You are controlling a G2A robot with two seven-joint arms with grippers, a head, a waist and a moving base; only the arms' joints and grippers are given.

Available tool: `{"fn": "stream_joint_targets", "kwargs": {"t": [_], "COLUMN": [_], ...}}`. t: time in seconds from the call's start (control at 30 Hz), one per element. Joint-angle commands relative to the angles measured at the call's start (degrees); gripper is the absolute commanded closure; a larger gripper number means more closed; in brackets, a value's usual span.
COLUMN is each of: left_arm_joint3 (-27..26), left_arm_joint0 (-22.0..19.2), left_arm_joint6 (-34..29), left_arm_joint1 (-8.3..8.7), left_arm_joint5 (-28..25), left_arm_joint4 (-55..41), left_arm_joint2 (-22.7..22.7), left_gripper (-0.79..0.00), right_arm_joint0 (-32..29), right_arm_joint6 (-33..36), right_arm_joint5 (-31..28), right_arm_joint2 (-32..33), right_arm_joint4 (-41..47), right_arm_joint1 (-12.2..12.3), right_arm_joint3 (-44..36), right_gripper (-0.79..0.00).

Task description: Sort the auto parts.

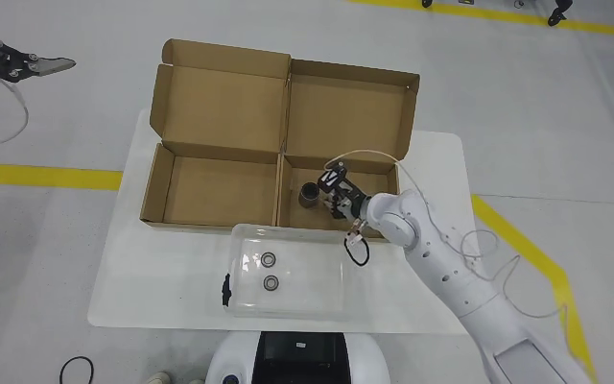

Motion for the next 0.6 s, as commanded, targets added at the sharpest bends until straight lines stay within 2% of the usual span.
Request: {"fn": "stream_joint_targets", "kwargs": {"t": [0.0,0.17,0.3,0.57], "left_arm_joint3": [0.0,0.0,0.0,0.0], "left_arm_joint0": [0.0,0.0,0.0,0.0], "left_arm_joint6": [0.0,0.0,0.0,0.0], "left_arm_joint1": [0.00,0.00,0.00,0.00], "left_arm_joint5": [0.0,0.0,0.0,0.0], "left_arm_joint4": [0.0,0.0,0.0,0.0], "left_arm_joint2": [0.0,0.0,0.0,0.0], "left_gripper": [-0.785,-0.785,-0.785,-0.785], "right_arm_joint0": [0.3,0.4,-0.4,-5.6], "right_arm_joint6": [0.2,0.7,1.2,4.2], "right_arm_joint5": [0.2,0.6,0.3,-0.9], "right_arm_joint2": [-0.2,-0.2,0.5,4.5], "right_arm_joint4": [-0.3,-0.7,-2.0,-5.9], "right_arm_joint1": [-0.2,-0.3,0.0,1.8], "right_arm_joint3": [0.2,-0.1,-3.1,-17.5], "right_gripper": [-0.271,-0.320,-0.320,-0.323]}}
